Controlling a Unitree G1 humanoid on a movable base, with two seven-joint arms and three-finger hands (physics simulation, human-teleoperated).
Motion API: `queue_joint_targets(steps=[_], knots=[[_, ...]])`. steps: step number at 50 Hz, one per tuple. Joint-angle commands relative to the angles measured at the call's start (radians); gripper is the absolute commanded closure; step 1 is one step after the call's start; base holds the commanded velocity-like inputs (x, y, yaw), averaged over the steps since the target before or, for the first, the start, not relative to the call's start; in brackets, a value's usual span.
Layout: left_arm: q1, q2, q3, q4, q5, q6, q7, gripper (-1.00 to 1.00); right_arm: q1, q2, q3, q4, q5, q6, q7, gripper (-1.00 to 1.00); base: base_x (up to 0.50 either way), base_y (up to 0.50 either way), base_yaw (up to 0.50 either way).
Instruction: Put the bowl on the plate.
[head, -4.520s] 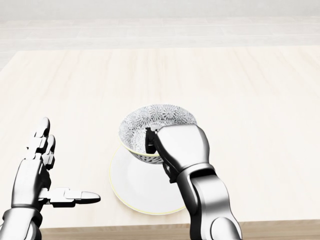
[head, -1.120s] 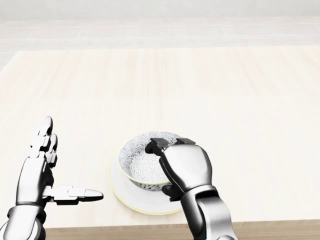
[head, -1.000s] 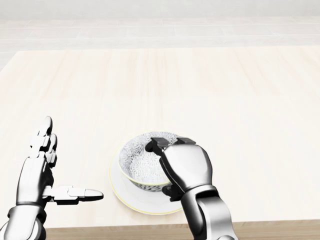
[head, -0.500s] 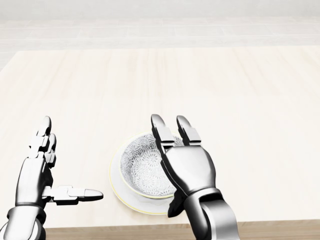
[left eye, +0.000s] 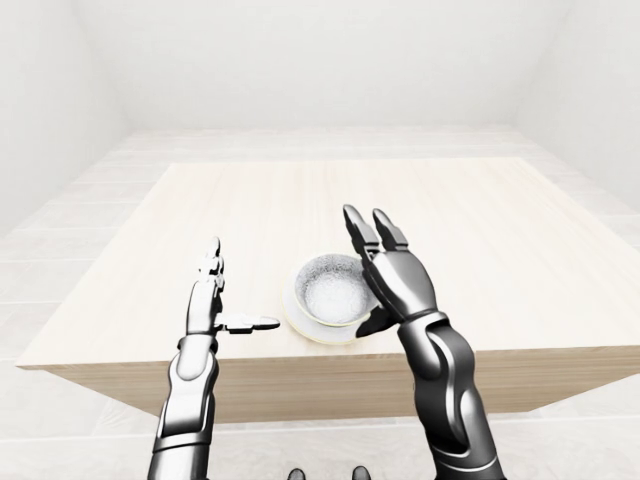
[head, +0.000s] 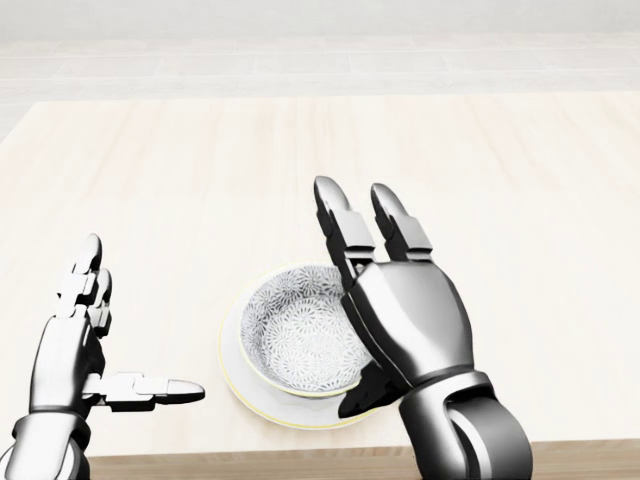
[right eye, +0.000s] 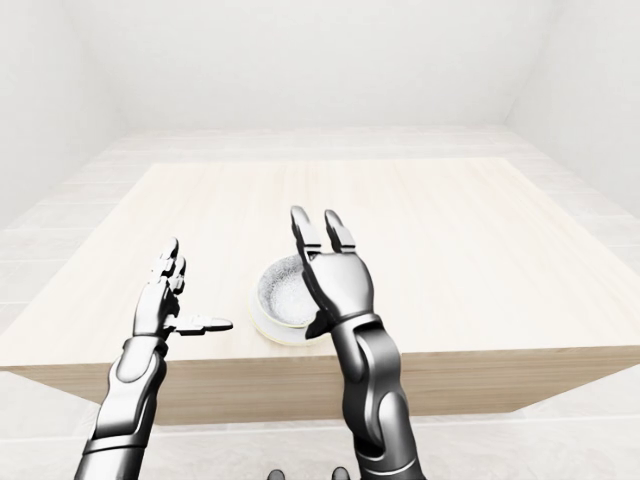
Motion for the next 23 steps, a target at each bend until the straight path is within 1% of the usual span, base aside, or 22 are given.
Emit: queue_joint_targets(steps=[1, 4, 9, 14, 23], knots=[[0.003, -0.001, 0.0, -0.005, 0.002, 0.004, 0.002, -1.0, 0.009, 0.002, -0.027, -0.18, 0.066, 0.0, 0.039, -1.0, 0.0, 0.0, 0.0], [0.005, -0.001, 0.001, -0.017, 0.002, 0.013, 0.002, -1.0, 0.006, -0.004, -0.041, -0.203, 0.09, 0.0, 0.039, -1.0, 0.0, 0.0, 0.0], [0.013, -0.004, -0.002, -0.026, 0.007, 0.013, 0.003, -1.0, 0.012, -0.018, -0.054, -0.212, 0.113, 0.0, 0.032, -1.0, 0.0, 0.0, 0.0], [0.019, -0.006, -0.003, -0.045, 0.009, 0.023, 0.003, -1.0, 0.025, -0.031, -0.053, -0.211, 0.122, 0.0, 0.021, -1.0, 0.0, 0.0, 0.0], [0.025, -0.01, -0.005, -0.054, 0.015, 0.024, 0.002, -1.0, 0.035, -0.04, -0.055, -0.213, 0.131, 0.0, 0.013, -1.0, 0.0, 0.0, 0.0]])
